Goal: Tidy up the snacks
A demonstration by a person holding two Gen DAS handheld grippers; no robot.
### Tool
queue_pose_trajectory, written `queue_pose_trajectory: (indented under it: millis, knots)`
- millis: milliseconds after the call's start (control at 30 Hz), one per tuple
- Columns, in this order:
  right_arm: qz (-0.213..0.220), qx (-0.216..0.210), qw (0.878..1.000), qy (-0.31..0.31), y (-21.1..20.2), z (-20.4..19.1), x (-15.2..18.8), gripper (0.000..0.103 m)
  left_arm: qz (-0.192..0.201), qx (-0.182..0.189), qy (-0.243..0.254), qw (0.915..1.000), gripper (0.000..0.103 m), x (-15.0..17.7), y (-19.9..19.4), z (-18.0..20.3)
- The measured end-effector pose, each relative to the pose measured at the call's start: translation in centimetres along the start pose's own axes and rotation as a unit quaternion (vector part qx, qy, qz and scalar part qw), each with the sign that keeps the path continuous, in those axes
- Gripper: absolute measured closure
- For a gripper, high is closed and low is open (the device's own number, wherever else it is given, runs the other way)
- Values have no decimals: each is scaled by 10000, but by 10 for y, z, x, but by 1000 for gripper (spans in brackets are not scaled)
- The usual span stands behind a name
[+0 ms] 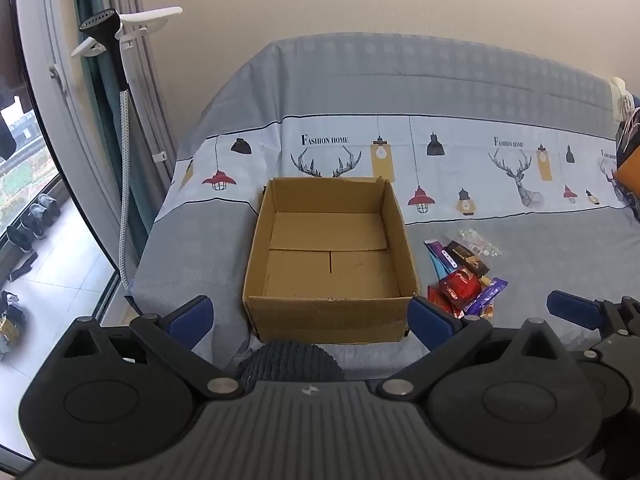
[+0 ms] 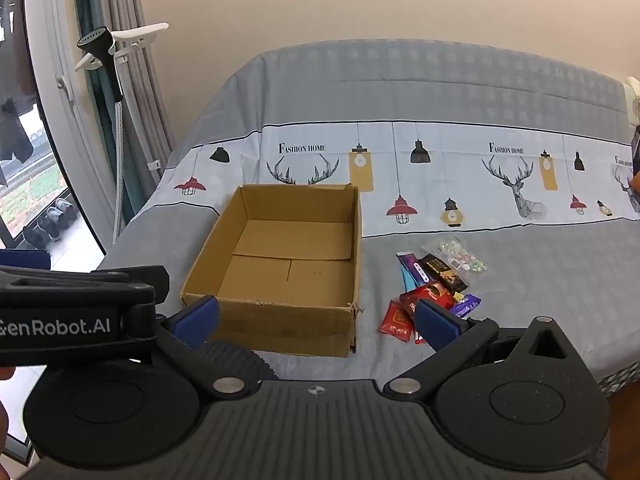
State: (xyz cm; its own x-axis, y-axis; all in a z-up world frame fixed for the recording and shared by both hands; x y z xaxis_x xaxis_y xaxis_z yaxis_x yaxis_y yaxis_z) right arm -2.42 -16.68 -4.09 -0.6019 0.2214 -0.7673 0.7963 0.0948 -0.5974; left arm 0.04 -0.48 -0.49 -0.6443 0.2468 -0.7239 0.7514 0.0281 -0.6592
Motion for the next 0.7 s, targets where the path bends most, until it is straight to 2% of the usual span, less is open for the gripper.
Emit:
queue_pose_trajectory:
  millis: [700]
  knots:
    - [-11, -7, 10000, 25, 1, 1, 2, 0, 23, 1, 8, 10000, 0, 8, 2, 2]
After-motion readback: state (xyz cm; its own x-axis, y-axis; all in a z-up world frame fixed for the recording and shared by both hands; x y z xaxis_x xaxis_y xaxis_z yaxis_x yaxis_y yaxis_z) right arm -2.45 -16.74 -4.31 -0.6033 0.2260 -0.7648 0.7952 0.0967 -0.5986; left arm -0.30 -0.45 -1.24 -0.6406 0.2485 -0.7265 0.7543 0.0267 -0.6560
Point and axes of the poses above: each gripper's, at about its wrist camera, not at the fingertips, and y roughly the way its jaws point, z to its right, x to its underside, the point moved 1 cm from there along y, roughly the way its jaws point, and after that the axes turned 7 degrees about y, right-handed, at the moved point
